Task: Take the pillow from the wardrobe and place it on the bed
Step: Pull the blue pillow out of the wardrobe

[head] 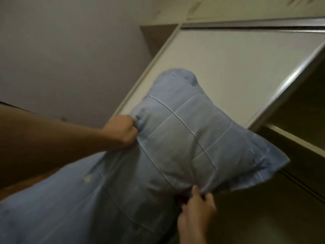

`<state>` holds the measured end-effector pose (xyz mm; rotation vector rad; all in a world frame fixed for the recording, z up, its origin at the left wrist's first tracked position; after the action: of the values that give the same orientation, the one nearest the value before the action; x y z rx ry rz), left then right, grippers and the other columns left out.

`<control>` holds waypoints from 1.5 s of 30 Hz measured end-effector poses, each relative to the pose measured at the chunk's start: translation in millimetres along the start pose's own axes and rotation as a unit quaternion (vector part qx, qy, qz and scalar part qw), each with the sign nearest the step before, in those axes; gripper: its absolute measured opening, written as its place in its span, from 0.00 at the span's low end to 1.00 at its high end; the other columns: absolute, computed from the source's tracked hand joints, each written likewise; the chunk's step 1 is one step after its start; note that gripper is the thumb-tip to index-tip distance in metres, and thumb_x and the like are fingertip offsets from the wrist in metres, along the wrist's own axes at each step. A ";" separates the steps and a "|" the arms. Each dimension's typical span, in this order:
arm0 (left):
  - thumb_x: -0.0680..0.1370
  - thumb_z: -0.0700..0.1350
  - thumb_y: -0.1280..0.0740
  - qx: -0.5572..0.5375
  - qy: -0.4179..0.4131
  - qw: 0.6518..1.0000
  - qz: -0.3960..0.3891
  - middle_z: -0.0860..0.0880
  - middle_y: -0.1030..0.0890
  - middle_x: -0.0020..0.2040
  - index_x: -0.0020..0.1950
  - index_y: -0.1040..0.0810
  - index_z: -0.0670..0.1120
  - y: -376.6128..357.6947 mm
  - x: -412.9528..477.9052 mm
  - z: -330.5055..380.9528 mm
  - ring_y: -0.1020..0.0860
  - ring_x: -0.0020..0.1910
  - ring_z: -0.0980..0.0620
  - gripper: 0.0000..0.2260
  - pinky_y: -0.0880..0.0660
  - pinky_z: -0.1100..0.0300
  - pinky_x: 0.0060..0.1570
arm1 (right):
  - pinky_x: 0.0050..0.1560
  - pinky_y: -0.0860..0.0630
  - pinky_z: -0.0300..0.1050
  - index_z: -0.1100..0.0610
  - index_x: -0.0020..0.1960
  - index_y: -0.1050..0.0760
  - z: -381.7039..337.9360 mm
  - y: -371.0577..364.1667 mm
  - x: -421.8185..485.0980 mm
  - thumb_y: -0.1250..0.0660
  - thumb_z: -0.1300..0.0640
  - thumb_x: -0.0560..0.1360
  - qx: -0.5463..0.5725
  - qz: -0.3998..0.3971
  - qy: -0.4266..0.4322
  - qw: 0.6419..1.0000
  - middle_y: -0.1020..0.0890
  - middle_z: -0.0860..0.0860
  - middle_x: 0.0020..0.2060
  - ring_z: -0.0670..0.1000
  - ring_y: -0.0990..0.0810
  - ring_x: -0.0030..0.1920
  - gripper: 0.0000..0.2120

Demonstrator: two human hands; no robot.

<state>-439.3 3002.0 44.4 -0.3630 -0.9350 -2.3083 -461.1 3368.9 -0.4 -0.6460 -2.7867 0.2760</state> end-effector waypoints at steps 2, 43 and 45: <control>0.69 0.44 0.39 -0.020 0.014 1.000 0.015 0.37 0.19 0.45 0.38 0.26 0.40 -2.2 -5.8 2.7 0.20 0.47 0.40 0.08 0.27 0.59 0.43 | 0.26 0.25 0.39 0.62 0.49 0.24 10.8 -16.6 3.8 0.32 0.64 0.77 -0.019 -0.021 0.008 1.000 0.21 0.63 0.50 0.60 0.23 0.46 0.03; 0.72 0.38 0.31 0.053 0.148 0.975 0.156 0.37 0.25 0.34 0.39 0.25 0.33 96.8 315.5 -307.7 0.27 0.35 0.43 0.09 0.31 0.53 0.34 | 0.51 0.20 0.62 0.51 0.34 0.26 180.8 -589.6 89.9 0.32 0.58 0.75 0.016 -0.259 -0.017 0.966 0.18 0.57 0.41 0.59 0.19 0.45 0.11; 0.72 0.39 0.30 0.053 0.144 0.973 0.172 0.32 0.21 0.39 0.40 0.24 0.31 106.4 331.3 -312.6 0.22 0.40 0.38 0.10 0.26 0.46 0.41 | 0.54 0.20 0.67 0.52 0.36 0.27 182.2 -619.0 93.3 0.31 0.58 0.74 0.024 -0.264 -0.020 0.964 0.18 0.61 0.45 0.64 0.18 0.50 0.10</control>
<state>-635.1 2577.4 29.8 -0.1260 -0.7778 -1.9228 -845.5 2842.4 -2.8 0.1279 -2.8477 0.2431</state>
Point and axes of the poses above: each hand's wrist, its own x-axis towards the middle knuckle, its own y-axis out of the back of the hand, z = x × y, the point moved 9 cm from there along x, towards the middle knuckle
